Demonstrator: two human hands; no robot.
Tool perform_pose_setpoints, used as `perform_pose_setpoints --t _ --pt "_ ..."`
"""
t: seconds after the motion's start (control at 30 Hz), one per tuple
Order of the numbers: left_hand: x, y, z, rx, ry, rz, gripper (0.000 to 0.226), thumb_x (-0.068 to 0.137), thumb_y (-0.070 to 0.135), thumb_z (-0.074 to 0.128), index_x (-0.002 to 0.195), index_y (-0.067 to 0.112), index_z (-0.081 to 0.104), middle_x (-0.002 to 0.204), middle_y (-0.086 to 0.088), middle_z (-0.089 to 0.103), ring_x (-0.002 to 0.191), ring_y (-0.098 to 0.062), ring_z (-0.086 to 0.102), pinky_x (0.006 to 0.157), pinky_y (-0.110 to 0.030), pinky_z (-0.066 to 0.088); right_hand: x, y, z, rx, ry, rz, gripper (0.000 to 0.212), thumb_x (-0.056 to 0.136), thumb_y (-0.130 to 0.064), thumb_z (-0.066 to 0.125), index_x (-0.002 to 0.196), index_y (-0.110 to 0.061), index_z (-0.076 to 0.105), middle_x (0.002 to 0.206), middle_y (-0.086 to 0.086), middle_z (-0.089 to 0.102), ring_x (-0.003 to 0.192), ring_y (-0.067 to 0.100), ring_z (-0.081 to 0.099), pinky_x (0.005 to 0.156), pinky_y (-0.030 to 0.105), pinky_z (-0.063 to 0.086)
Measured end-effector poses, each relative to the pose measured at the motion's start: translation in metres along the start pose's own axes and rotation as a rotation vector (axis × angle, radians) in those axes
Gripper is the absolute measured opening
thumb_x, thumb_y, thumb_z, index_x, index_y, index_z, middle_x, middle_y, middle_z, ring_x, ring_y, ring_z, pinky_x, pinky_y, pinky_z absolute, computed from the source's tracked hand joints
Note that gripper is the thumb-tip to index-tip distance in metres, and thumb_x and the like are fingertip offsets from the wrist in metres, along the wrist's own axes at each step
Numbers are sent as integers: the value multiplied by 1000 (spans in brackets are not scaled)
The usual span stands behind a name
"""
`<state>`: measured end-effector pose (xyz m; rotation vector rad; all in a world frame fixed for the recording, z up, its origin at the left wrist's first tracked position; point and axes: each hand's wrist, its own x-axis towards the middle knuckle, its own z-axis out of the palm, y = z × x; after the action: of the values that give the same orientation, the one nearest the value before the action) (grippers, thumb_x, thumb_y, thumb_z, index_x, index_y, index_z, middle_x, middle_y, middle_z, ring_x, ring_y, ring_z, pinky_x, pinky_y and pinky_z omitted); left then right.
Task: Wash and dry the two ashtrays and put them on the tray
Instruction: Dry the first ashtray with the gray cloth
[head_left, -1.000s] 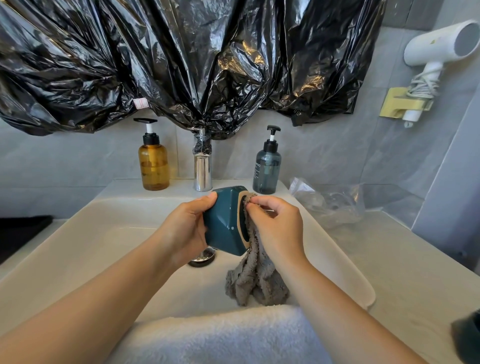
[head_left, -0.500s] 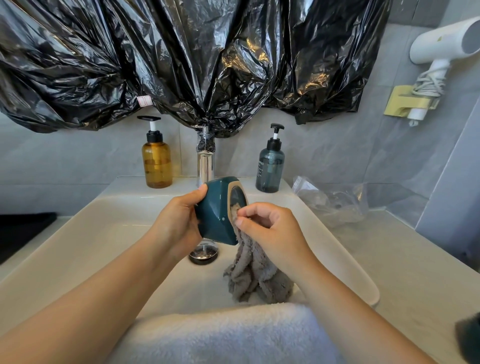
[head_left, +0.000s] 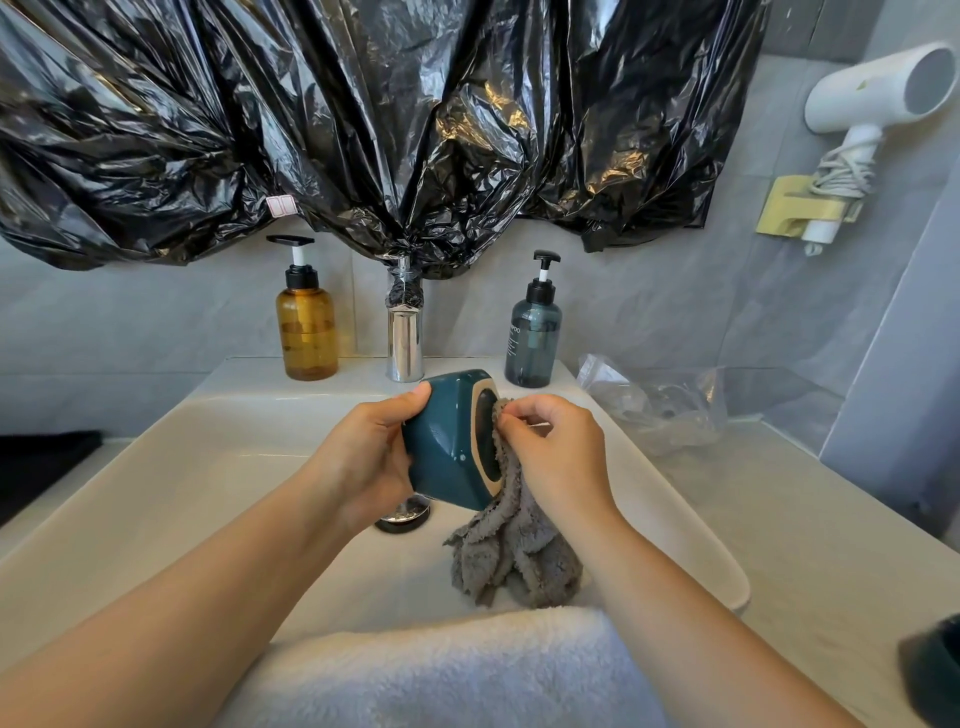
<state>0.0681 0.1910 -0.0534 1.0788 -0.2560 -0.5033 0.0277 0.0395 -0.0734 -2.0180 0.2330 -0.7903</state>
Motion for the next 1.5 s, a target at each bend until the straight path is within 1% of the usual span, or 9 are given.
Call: perform_pose_setpoints --t 0.5,0.67,0.77,0.87,1.0,1.13,1.27,1.37,1.5 --pt "8 2 -3 22 104 30 24 98 27 45 103 13 63 89 -8 66 85 -24 60 81 -43 49 -14 -12 -12 233 -422 -139 19 90 -8 62 85 -26 65 85 -10 66 83 5 63 76 16 49" --pt "7 7 -8 34 151 22 24 97 28 47 115 15 58 100 -8 63 93 -25 58 76 -43 49 -8 -4 -32 224 -118 103 10 89 -15 65 86 -23 69 91 -5 70 88 8 63 71 16 44" --pt "7 4 -9 73 159 2 27 98 28 47 120 15 55 105 -9 61 99 -26 57 85 -46 48 3 2 -50 11 30 -14 7 89 -15 66 89 -22 69 89 -7 68 86 10 61 76 19 47" --pt "7 3 -9 95 168 -2 33 98 28 47 128 14 50 104 -8 61 97 -25 57 86 -46 45 7 17 -59 -417 -239 -123 25 89 -28 66 109 -14 67 104 -5 61 99 13 54 82 28 42" --pt "8 3 -12 121 180 -16 35 97 28 48 128 14 50 108 -9 61 98 -25 58 87 -45 44 -5 36 -56 -493 -702 127 82 79 -56 68 148 -28 35 146 -3 42 134 15 39 110 31 34" --pt "9 0 -12 145 182 -31 23 98 28 48 115 15 55 104 -8 62 94 -25 59 81 -44 46 -3 36 -40 -525 -690 190 93 77 -69 60 152 -24 27 160 2 21 146 19 21 118 36 24" --pt "11 -1 -13 154 194 -40 23 98 28 49 116 15 52 105 -9 62 94 -25 59 81 -45 45 -2 34 -25 -678 -706 232 81 72 -65 69 136 -18 49 139 4 46 126 22 45 98 30 42" --pt "11 -1 -13 187 186 -32 19 98 28 49 112 16 53 104 -8 61 93 -25 58 81 -44 45 -2 37 -23 -575 -677 210 36 71 -44 81 86 -17 62 93 0 55 86 16 53 67 26 41" --pt "7 -3 -10 265 189 -2 10 97 28 50 97 19 54 104 -10 61 93 -26 58 78 -41 47 -2 35 -38 -233 -552 294 25 70 -21 83 77 -4 66 75 5 64 74 19 61 67 31 47"
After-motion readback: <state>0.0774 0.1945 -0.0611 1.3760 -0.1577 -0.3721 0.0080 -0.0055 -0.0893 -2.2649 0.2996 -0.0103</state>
